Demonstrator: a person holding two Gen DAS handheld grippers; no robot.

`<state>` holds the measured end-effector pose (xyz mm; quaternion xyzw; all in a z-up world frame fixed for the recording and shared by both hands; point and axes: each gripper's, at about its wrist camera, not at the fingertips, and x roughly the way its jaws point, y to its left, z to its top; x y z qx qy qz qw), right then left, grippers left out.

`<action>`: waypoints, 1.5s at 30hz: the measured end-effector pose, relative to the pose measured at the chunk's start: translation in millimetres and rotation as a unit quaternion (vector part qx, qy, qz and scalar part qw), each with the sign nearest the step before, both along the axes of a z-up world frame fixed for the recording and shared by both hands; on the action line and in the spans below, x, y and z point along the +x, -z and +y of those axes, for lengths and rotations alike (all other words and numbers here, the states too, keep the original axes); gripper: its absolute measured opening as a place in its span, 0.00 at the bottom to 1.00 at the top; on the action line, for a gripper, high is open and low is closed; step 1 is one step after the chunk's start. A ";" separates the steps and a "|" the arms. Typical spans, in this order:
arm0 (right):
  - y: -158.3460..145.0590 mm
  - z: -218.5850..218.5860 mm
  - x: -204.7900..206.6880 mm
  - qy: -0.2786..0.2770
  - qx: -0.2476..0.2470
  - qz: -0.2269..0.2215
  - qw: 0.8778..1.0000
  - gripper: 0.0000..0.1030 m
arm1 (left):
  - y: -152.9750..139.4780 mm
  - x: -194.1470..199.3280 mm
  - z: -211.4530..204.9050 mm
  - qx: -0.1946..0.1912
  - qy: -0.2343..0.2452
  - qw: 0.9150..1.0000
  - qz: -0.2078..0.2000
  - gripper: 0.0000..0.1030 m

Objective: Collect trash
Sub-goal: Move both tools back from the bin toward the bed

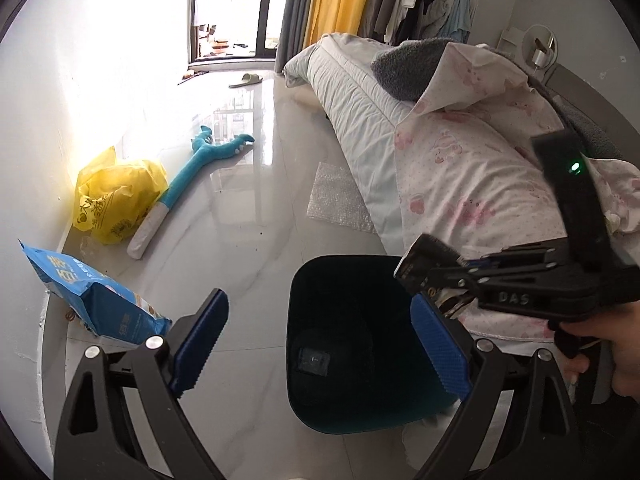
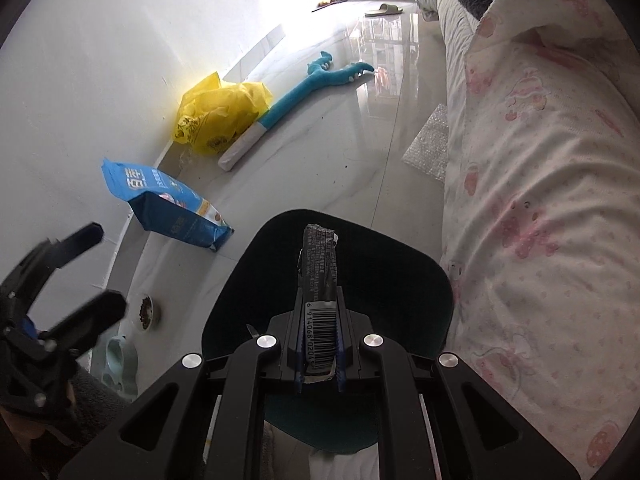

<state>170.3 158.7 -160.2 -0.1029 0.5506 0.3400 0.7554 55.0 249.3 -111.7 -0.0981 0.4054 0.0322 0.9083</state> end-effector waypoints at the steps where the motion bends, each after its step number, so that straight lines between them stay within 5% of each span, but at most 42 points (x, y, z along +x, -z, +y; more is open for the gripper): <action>1: 7.1 3.2 -1.0 -0.003 -0.009 0.004 1.000 0.12 | -3.3 -2.3 1.2 0.000 -0.001 1.000 -0.006 0.91; 22: 96.7 33.1 -15.7 -0.043 -0.115 0.075 0.990 0.14 | -70.8 -33.7 7.7 0.035 -0.010 0.993 -0.114 0.79; 24: 99.1 33.2 -15.9 -0.043 -0.117 0.076 0.989 0.23 | -75.5 -36.6 8.0 0.034 -0.012 0.992 -0.122 0.78; 25: 99.7 32.9 -16.5 -0.043 -0.119 0.075 0.989 0.41 | -78.2 -37.9 7.7 0.036 -0.013 0.991 -0.125 0.78; 26: 98.8 32.9 -16.9 -0.042 -0.119 0.072 0.989 0.54 | -80.5 -39.5 6.6 0.038 -0.013 0.991 -0.129 0.78; 35: 67.4 30.7 -19.0 -0.029 -0.084 0.051 0.995 0.58 | -102.9 -48.7 0.4 0.044 -0.020 0.988 -0.148 0.83; 45: -26.8 4.1 -23.8 -0.017 -0.012 -0.041 0.999 0.73 | -115.4 -46.9 -17.8 0.038 -0.010 0.986 -0.160 0.91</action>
